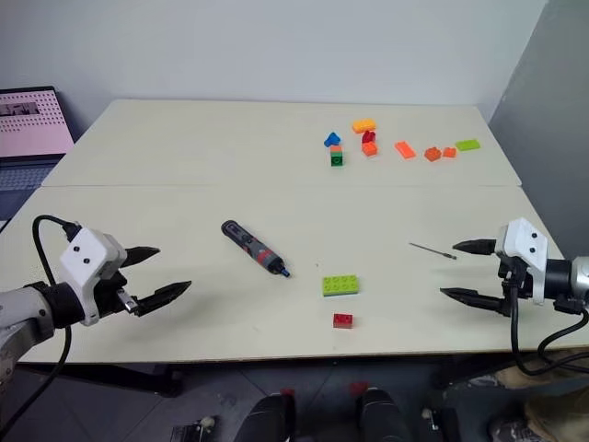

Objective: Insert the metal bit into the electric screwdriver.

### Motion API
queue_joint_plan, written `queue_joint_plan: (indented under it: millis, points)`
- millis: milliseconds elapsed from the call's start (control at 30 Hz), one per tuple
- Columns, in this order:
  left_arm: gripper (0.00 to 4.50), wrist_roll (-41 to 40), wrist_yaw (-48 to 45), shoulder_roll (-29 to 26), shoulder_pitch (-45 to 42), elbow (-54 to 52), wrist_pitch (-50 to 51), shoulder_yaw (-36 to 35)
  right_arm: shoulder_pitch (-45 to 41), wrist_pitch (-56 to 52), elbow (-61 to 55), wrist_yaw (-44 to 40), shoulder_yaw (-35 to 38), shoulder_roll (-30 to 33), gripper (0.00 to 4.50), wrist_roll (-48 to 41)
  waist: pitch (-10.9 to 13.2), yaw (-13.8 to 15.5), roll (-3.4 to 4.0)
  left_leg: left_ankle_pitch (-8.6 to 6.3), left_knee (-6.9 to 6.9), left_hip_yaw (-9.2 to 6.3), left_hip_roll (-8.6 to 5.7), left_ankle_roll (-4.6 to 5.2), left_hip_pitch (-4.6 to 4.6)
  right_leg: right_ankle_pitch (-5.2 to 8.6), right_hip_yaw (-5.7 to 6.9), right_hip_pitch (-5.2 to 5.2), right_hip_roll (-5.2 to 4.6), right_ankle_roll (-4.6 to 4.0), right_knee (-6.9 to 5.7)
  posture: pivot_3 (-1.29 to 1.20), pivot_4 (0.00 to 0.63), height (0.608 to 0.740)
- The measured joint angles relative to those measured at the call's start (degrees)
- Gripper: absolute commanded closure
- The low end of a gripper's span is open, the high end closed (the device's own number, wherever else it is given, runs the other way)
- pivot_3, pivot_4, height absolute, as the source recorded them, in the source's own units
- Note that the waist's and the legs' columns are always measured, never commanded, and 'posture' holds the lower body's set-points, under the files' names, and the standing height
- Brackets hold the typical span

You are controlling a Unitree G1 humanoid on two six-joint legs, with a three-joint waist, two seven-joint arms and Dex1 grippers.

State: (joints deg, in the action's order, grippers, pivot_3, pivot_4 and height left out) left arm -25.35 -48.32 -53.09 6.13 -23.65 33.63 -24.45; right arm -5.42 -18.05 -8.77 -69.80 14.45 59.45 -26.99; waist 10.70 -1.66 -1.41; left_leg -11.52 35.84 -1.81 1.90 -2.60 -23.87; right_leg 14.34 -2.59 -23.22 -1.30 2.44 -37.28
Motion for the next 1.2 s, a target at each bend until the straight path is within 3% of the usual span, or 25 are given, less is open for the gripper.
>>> queue_joint_plan:
  millis: [800,1200]
  points:
    - [0.0,1.25,-3.79,-1.0,-2.03,0.67,-4.97,1.46,-3.69,0.54,-0.13,0.7,-2.89,-2.38,0.0,1.17,0.0,-0.06,0.0,0.0,0.03,0.03,0.0,0.0,0.03,-0.01,-0.04,-0.02,0.01,0.01,-0.13,0.0,0.15,0.74]
    - [0.0,0.12,-9.65,-1.88,0.65,-5.67,-5.41,5.26,-10.52,-1.68,-2.42,2.89,-10.86,-6.05,0.0,2.21,0.0,-0.14,0.0,0.01,0.12,0.05,0.0,0.0,0.1,0.0,-0.09,-0.08,0.02,0.01,-0.4,0.0,0.15,0.74]
